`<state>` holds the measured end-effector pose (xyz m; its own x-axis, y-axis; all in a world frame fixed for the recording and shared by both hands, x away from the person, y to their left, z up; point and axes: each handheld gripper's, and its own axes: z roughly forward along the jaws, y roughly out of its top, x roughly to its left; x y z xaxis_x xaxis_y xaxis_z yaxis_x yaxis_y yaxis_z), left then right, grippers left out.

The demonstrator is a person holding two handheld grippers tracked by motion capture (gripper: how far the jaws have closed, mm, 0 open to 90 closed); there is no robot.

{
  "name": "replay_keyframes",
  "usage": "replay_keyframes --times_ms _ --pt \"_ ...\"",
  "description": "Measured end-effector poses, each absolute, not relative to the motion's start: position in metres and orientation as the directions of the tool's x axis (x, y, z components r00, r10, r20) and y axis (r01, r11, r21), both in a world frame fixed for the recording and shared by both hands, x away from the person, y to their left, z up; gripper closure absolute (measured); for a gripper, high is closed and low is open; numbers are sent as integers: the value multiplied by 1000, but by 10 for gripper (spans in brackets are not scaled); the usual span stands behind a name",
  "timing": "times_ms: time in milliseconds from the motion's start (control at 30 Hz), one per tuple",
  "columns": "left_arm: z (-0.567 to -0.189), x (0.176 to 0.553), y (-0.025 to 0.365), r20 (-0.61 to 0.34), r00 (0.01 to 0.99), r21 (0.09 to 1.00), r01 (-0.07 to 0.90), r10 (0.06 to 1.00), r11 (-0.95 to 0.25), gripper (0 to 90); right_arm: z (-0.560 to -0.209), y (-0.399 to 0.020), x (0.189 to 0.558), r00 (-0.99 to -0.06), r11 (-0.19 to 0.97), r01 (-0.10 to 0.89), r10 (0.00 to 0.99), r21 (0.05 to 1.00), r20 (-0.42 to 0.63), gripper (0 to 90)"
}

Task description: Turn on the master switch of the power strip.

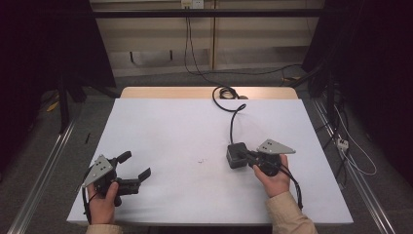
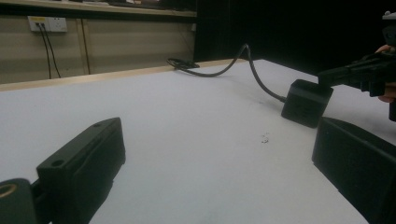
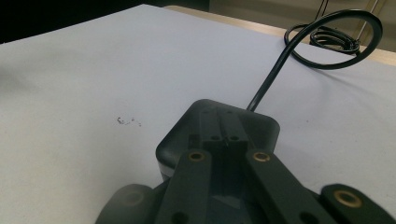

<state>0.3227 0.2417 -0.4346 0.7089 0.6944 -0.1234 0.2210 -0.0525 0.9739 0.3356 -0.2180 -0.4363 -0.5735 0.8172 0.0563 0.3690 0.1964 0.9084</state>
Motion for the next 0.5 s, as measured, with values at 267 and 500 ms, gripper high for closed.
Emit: replay_keyframes --times_ms 267,500 --pt "-435 322 241 -124 710 974 221 693 -52 24 -437 -219 336 -575 186 371 815 910 68 900" --pt "-435 322 241 -123 710 974 221 693 -53 24 -437 -219 336 -574 186 372 816 910 68 900"
